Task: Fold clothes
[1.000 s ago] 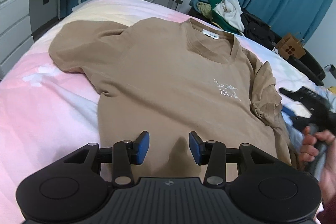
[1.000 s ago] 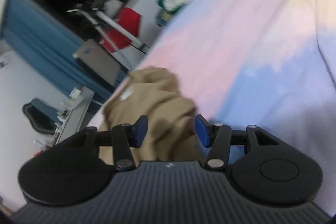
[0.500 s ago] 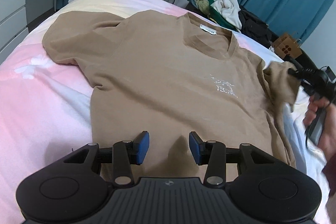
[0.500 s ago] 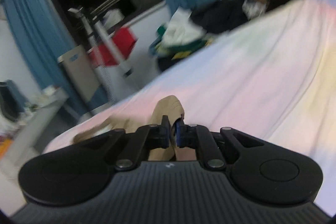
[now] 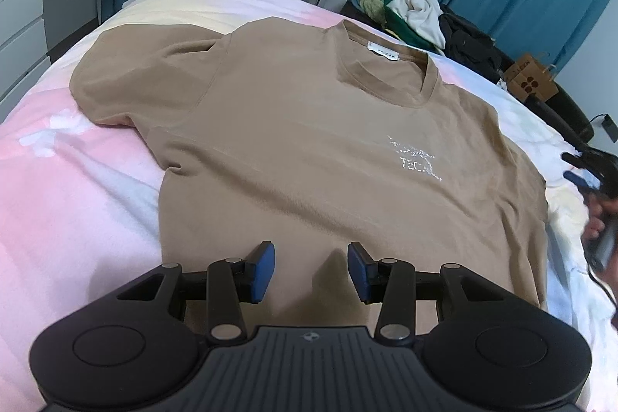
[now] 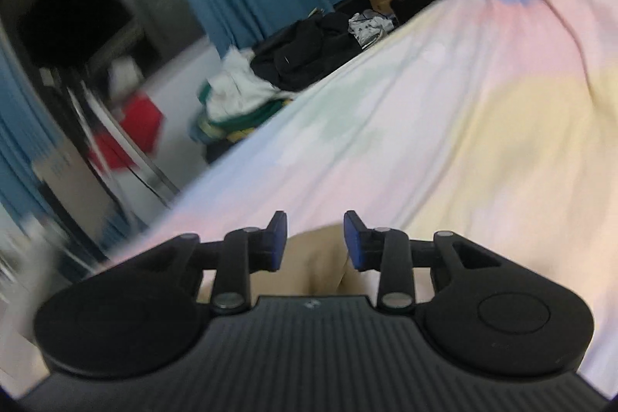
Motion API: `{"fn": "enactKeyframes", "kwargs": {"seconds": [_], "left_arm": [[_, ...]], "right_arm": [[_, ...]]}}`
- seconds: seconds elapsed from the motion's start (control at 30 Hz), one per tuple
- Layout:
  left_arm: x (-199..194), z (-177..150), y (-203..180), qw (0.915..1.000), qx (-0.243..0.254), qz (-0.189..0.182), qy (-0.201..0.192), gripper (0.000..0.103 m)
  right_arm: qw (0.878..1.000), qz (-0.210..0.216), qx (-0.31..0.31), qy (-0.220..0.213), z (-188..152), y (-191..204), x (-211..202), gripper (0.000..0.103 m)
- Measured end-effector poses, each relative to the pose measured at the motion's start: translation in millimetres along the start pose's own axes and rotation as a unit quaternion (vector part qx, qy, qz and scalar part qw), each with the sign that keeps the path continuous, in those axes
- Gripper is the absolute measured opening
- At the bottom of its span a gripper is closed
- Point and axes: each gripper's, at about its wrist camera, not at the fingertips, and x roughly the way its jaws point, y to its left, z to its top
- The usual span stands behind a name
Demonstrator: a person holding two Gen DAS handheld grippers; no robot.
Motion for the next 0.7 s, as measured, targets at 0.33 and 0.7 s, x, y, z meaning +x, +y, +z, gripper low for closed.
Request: {"fn": "enactKeyframes", "kwargs": {"seconds": [0.33, 0.7], "left_arm": [[-24.8, -6.0, 6.1, 0.9999, -0.001, -0.003, -0.016, 0.045], [-8.3, -1.2, 12.6, 0.9999, -0.012, 0.007, 0.002, 0.046]], "right_arm": [[0.980, 0.006, 0.144, 0.138, -80.2, -24.6, -29.4, 0.037], [0.975, 0.009, 0.192, 0.113, -88.2, -33.9, -25.3, 0.034]]}}
